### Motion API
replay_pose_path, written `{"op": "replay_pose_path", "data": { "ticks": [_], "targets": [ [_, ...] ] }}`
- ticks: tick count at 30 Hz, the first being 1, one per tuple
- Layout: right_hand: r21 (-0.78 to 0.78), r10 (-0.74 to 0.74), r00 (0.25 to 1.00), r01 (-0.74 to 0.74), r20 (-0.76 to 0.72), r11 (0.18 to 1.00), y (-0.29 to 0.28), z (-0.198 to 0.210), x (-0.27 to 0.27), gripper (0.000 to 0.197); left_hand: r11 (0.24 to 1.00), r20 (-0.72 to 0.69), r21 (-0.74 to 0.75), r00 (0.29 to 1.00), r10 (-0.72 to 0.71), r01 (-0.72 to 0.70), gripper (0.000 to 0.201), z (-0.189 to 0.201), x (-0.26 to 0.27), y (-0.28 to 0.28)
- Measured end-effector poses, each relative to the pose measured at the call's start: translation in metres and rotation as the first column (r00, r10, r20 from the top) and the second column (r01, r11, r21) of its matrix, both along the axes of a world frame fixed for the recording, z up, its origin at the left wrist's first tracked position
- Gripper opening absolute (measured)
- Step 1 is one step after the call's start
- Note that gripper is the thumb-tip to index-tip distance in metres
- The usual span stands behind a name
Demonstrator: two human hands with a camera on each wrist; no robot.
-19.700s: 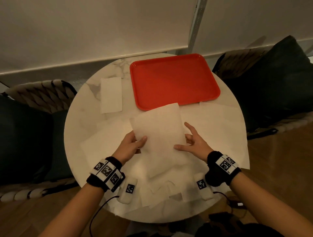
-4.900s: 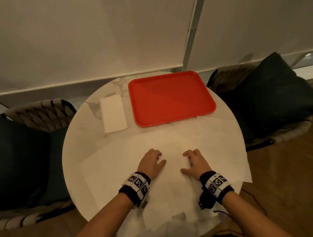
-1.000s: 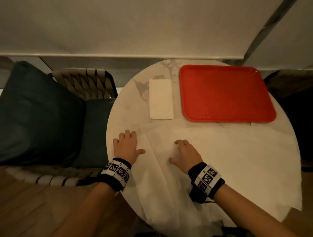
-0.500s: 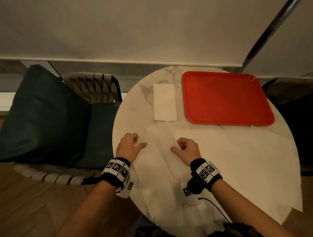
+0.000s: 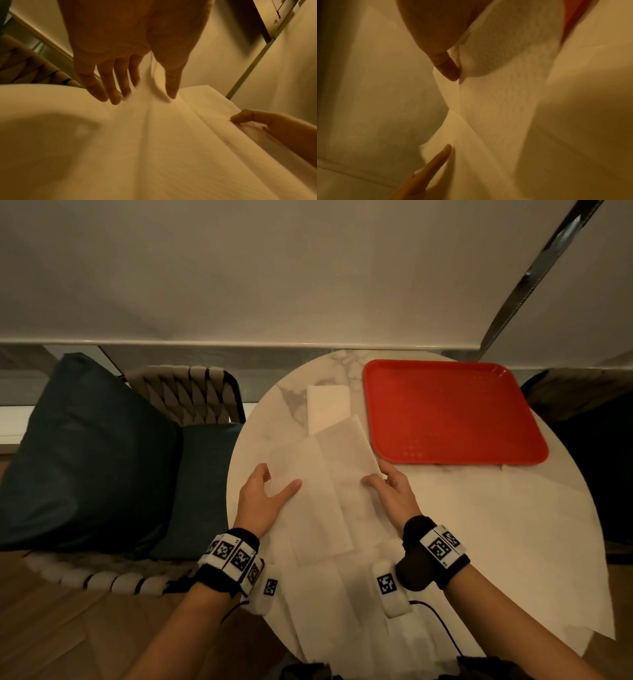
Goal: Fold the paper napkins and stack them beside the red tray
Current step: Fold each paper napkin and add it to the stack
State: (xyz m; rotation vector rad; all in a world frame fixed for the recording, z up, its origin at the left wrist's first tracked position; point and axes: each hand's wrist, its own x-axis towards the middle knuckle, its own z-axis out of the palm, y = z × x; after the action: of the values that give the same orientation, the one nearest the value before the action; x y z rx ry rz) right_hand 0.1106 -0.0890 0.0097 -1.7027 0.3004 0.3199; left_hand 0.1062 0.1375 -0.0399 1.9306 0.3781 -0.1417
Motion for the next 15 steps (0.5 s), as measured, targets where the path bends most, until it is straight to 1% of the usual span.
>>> {"op": "replay_pose_path", "data": {
  "ticks": [3,4,5,6,7,9,11,13,14,15],
  "targets": [
    [0.022,0.004,1.0,-0.004,-0.022,1.0,0.003,0.002,0.0,0.028,0.998,-0.02,-0.054,1.0,-0.023,0.022,0.039,-0.004,0.001,-0.006],
    [0.029,0.006,1.0,-0.005,-0.023,1.0,0.005,0.003,-0.001,0.034,0.997,-0.01,-0.075,1.0,-0.027,0.026,0.032,-0.005,0.001,-0.007],
    [0.017,-0.001,1.0,0.001,-0.03,1.0,0.006,0.003,0.0,0.045,0.996,0.007,-0.092,1.0,-0.018,0.019,0.028,-0.005,0.003,-0.006],
    [0.015,0.004,0.999,-0.003,-0.032,1.0,0.005,0.003,0.0,0.055,0.995,0.023,-0.097,1.0,-0.011,0.013,0.028,-0.005,0.006,-0.006],
    [0.019,0.009,1.0,-0.008,-0.021,1.0,0.002,0.001,0.001,0.058,0.994,0.039,-0.103,0.999,-0.014,0.018,0.031,-0.004,0.008,-0.005],
    [0.046,0.023,1.0,-0.022,-0.01,0.999,-0.001,0.001,0.002,0.054,0.994,0.056,-0.095,0.997,-0.046,0.051,0.04,-0.001,0.014,-0.002],
    [0.077,0.021,0.999,-0.018,-0.032,0.997,-0.001,0.009,0.003,0.053,0.99,0.076,-0.085,0.992,-0.102,0.108,0.038,0.005,0.019,-0.001],
    [0.093,0.024,1.0,-0.025,0.015,0.995,-0.002,0.014,0.004,0.031,0.979,0.093,-0.106,0.982,-0.163,0.173,0.029,0.008,0.023,-0.001],
    [0.094,0.025,0.999,-0.028,0.04,0.995,-0.004,0.015,0.006,0.024,0.972,0.092,-0.123,0.978,-0.19,0.2,0.028,0.01,0.024,-0.003],
    [0.09,0.014,0.998,-0.019,0.056,0.996,-0.005,0.015,0.007,0.023,0.963,0.08,-0.159,0.975,-0.208,0.218,0.033,0.01,0.025,-0.005]
  ]
}}
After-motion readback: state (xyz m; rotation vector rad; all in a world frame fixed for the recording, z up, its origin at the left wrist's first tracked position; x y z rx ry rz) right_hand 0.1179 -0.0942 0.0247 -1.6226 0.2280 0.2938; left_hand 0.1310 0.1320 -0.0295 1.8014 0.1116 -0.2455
